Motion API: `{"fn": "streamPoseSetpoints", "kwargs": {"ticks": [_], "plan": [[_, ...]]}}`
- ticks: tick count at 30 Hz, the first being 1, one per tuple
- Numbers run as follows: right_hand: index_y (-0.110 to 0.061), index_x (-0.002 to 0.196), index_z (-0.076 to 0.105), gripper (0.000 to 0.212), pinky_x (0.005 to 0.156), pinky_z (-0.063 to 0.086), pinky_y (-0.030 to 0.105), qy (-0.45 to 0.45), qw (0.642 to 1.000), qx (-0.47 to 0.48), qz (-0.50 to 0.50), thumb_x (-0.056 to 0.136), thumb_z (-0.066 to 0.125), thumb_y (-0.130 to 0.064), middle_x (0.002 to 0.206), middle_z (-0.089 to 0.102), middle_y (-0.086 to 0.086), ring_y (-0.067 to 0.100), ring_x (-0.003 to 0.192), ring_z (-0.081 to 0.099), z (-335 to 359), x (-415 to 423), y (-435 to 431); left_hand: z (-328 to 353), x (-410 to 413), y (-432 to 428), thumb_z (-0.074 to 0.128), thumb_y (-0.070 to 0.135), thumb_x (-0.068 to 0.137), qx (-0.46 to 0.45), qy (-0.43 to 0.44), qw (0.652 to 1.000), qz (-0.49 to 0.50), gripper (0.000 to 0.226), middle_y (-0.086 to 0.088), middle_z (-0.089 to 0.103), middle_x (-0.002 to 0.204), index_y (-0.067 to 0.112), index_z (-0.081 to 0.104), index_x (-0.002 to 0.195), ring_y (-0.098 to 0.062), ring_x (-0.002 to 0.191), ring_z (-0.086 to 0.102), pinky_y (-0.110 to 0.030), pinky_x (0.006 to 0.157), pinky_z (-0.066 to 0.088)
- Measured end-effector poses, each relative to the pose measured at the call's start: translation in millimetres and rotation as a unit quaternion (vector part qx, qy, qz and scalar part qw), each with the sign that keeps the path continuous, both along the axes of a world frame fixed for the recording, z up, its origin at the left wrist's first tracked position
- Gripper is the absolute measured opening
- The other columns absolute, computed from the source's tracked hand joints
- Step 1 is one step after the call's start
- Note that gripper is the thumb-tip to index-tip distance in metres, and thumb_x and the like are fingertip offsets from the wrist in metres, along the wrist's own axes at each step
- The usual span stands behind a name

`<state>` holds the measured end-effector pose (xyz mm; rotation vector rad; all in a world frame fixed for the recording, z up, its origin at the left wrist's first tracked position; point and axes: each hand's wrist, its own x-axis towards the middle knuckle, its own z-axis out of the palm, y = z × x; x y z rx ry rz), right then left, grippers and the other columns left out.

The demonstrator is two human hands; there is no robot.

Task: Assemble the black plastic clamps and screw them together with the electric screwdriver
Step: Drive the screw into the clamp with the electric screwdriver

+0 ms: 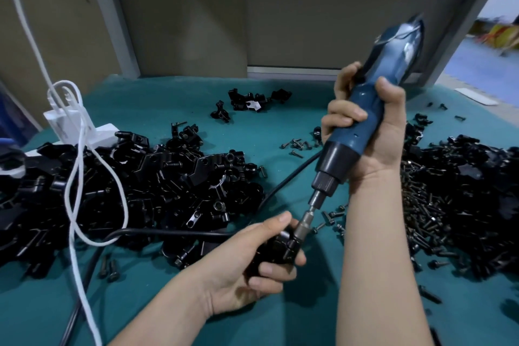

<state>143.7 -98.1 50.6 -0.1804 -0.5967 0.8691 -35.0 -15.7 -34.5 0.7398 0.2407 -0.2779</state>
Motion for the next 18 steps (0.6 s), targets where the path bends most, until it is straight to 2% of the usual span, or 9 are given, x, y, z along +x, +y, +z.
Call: {"fn": "streamPoseSetpoints", "kwargs": {"ticks": [4,6,8,9,11,12,14,16,18], "plan": [[-0.013,0.099,0.054,0.052,0.047,0.046,0.020,0.031,0.999,0.033,-0.001,0.058,0.084,-0.004,0.091,0.063,-0.002,0.010,0.045,0.053,-15,9,-2,10,-6,8,0.065,0.039,0.078,0.109,-0.002,0.991,-0.072,0.032,-0.009,0.063,0.070,0.016,0.066,0.099,-0.008,0.043,0.045,-0.015,0.038,0.036],[-0.014,0.102,0.054,0.051,0.049,0.047,0.020,0.030,0.999,0.045,-0.007,0.061,0.083,-0.006,0.091,0.063,-0.004,0.009,0.048,0.054,-25,16,-8,21,-10,10,0.065,0.033,0.083,0.167,-0.022,0.985,-0.050,0.025,-0.010,0.066,0.077,0.018,0.065,0.104,-0.010,0.050,0.048,-0.016,0.043,0.039],[-0.016,0.103,0.055,0.047,0.053,0.048,0.019,0.032,0.998,0.011,-0.046,0.064,0.080,-0.013,0.092,0.063,-0.006,0.009,0.055,0.055,-37,23,-12,31,-17,17,0.065,0.018,0.089,0.305,-0.051,0.951,0.012,0.020,-0.004,0.066,0.086,0.026,0.064,0.108,-0.013,0.060,0.052,-0.020,0.052,0.044],[-0.017,0.104,0.055,0.042,0.056,0.048,0.020,0.035,0.996,-0.023,-0.076,0.068,0.075,-0.019,0.092,0.062,-0.007,0.008,0.058,0.054,-44,26,-13,35,-23,23,0.063,0.012,0.091,0.420,-0.064,0.904,0.057,0.028,0.002,0.067,0.090,0.035,0.064,0.108,-0.013,0.065,0.056,-0.023,0.060,0.048],[-0.019,0.103,0.056,0.030,0.056,0.046,0.020,0.038,0.984,-0.109,-0.134,0.075,0.061,-0.028,0.089,0.061,-0.008,0.009,0.058,0.049,-56,28,-12,49,-36,41,0.060,0.011,0.092,0.626,-0.062,0.760,0.164,0.045,0.018,0.067,0.097,0.053,0.056,0.109,-0.007,0.078,0.064,-0.026,0.079,0.053],[-0.019,0.102,0.057,0.027,0.054,0.045,0.019,0.040,0.974,-0.158,-0.155,0.077,0.058,-0.030,0.088,0.062,-0.007,0.009,0.055,0.048,-61,29,-11,56,-43,51,0.060,0.013,0.092,0.699,-0.050,0.683,0.206,0.048,0.024,0.066,0.099,0.058,0.053,0.108,-0.004,0.086,0.064,-0.024,0.083,0.051],[-0.019,0.102,0.056,0.026,0.048,0.046,0.020,0.038,0.942,-0.266,-0.202,0.079,0.062,-0.029,0.088,0.064,-0.001,0.012,0.048,0.049,-69,29,-6,64,-52,74,0.061,0.011,0.090,0.792,-0.031,0.554,0.256,0.052,0.021,0.061,0.103,0.057,0.048,0.110,-0.006,0.098,0.058,-0.022,0.088,0.042],[-0.022,0.121,0.048,0.042,0.045,0.048,0.022,0.026,0.890,-0.367,-0.271,0.083,0.067,-0.024,0.094,0.065,0.006,0.015,0.046,0.053,-72,28,2,68,-50,98,0.059,0.005,0.089,0.838,0.004,0.478,0.263,0.051,0.006,0.052,0.106,0.041,0.050,0.124,-0.021,0.102,0.053,-0.027,0.088,0.035],[-0.029,0.139,0.034,0.064,0.045,0.051,0.026,0.019,0.846,-0.425,-0.321,0.086,0.069,-0.019,0.102,0.061,0.008,0.021,0.054,0.059,-73,26,12,70,-41,115,0.056,0.003,0.091,0.864,0.072,0.455,0.204,0.049,-0.003,0.047,0.111,0.027,0.048,0.133,-0.028,0.105,0.052,-0.030,0.091,0.035]]}}
